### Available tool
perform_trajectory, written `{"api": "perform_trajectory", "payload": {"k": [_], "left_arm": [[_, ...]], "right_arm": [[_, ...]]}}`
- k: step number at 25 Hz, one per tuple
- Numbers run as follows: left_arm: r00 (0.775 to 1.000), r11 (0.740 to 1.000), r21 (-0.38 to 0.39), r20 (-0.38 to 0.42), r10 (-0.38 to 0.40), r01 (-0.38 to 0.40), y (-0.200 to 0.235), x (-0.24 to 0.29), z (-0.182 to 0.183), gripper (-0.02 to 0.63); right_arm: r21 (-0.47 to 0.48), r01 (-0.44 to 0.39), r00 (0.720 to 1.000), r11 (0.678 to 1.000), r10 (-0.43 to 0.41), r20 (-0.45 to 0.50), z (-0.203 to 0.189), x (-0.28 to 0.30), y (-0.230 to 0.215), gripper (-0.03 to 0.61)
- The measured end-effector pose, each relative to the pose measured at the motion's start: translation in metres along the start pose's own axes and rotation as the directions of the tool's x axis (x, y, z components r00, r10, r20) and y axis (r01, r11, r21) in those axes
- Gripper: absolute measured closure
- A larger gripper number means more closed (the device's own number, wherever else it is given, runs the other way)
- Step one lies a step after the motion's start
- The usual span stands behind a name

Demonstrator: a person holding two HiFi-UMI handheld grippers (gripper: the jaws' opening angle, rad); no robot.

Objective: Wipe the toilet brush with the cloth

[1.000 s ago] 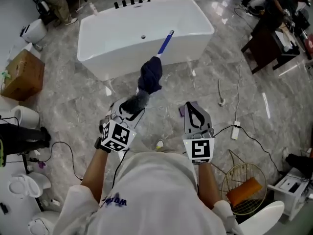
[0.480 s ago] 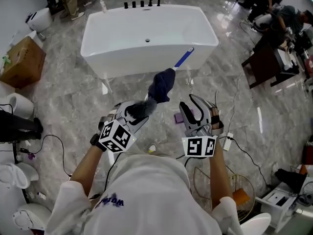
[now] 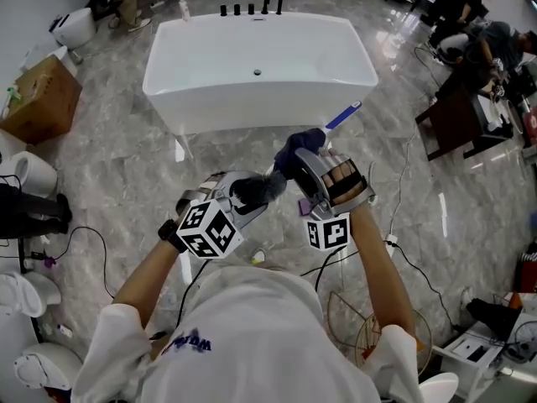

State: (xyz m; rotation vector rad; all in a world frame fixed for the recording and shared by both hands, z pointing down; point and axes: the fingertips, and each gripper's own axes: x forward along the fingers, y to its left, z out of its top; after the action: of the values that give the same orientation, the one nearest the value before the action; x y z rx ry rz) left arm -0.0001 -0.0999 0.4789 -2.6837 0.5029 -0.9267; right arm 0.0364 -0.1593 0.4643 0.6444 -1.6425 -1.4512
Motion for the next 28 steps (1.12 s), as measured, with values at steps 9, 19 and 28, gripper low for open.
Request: {"api": "perform_trajectory", "payload": {"k": [9, 19, 28], "left_arm": [[0.998, 0.998, 0.021, 0.015, -0.055, 0.054, -0.006, -0.003, 0.009, 0.393], [0.993, 0.99, 0.086, 0.048, 0.112, -0.116, 0.02, -0.001, 0.015, 0.279], [0.985, 0.954, 0.276, -0.091, 0.144, -0.114, 0.02, 0.007, -0.004, 0.358]], "right_arm": [[-0.088, 0.112, 0.994, 0.99, -0.112, 0.006, 0.01, 0.01, 0.0, 0.457], [0.021, 0.068, 0.986, 0.997, -0.063, -0.155, 0.006, 0.015, -0.004, 0.491], [0.001, 0.091, 0.971, 0.996, -0.088, -0.22, 0.001, 0.011, -0.012, 0.491]]}}
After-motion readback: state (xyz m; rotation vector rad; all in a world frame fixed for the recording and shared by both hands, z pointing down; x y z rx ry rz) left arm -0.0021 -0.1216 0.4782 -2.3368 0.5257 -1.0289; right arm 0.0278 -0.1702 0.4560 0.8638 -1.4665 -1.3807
